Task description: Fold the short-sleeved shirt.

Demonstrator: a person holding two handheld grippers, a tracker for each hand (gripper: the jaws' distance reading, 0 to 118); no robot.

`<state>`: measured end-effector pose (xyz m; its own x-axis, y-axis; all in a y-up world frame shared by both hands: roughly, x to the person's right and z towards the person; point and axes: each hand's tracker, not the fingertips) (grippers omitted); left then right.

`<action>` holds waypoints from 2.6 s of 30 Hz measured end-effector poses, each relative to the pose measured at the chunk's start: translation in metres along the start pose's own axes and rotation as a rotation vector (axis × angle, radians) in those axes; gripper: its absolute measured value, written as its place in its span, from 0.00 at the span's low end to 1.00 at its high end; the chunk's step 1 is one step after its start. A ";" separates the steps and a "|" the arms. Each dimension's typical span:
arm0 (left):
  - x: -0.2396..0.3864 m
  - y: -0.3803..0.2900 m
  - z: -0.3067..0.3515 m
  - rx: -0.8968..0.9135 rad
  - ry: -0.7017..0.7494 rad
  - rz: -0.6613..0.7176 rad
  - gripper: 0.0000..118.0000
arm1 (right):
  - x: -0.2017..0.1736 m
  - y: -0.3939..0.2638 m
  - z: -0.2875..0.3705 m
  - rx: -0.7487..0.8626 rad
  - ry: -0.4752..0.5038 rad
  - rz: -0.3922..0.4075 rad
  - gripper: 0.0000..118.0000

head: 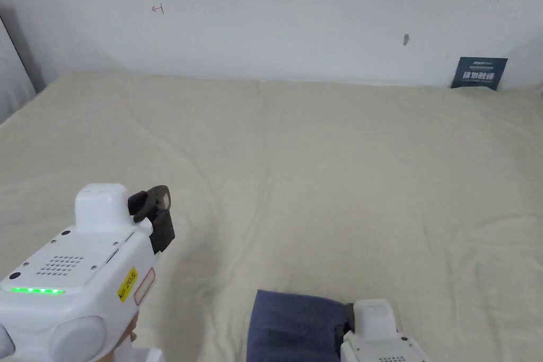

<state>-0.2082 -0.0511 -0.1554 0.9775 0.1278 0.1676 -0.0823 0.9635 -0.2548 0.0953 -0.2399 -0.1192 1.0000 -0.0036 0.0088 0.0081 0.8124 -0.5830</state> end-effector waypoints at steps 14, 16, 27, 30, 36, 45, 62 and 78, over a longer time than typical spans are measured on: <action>-0.001 -0.084 -0.052 -0.491 -0.187 0.291 0.69 | 0.005 -0.044 -0.043 -0.033 -0.007 0.017 0.00; 0.003 -0.107 -0.066 -0.610 -0.236 0.354 0.85 | 0.005 -0.044 -0.042 -0.033 -0.008 0.015 0.00; 0.018 -0.185 -0.122 -0.947 -0.361 0.383 0.61 | 0.004 -0.044 -0.040 -0.038 -0.006 0.012 0.00; 0.028 -0.193 -0.125 -0.957 -0.407 0.377 0.34 | 0.003 -0.044 -0.039 -0.036 -0.011 0.023 0.00; 0.022 -0.188 -0.122 -0.925 -0.422 0.446 0.12 | 0.004 -0.033 -0.036 -0.066 0.008 0.060 0.00; -0.028 -0.129 -0.120 -0.794 -0.355 0.329 0.10 | -0.005 0.043 0.003 0.117 0.044 0.040 0.00; -0.387 -0.027 -0.102 -0.669 0.358 0.198 0.10 | -0.095 0.101 -0.028 0.164 0.147 0.070 0.00; -0.417 -0.036 -0.097 -0.658 0.525 0.277 0.73 | -0.094 0.127 -0.032 0.194 0.144 0.039 0.00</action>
<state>-0.5937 -0.1615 -0.3082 0.9154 0.0560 -0.3986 -0.3587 0.5626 -0.7449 0.0028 -0.1552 -0.2196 0.9900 -0.0423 -0.1346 -0.0174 0.9101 -0.4140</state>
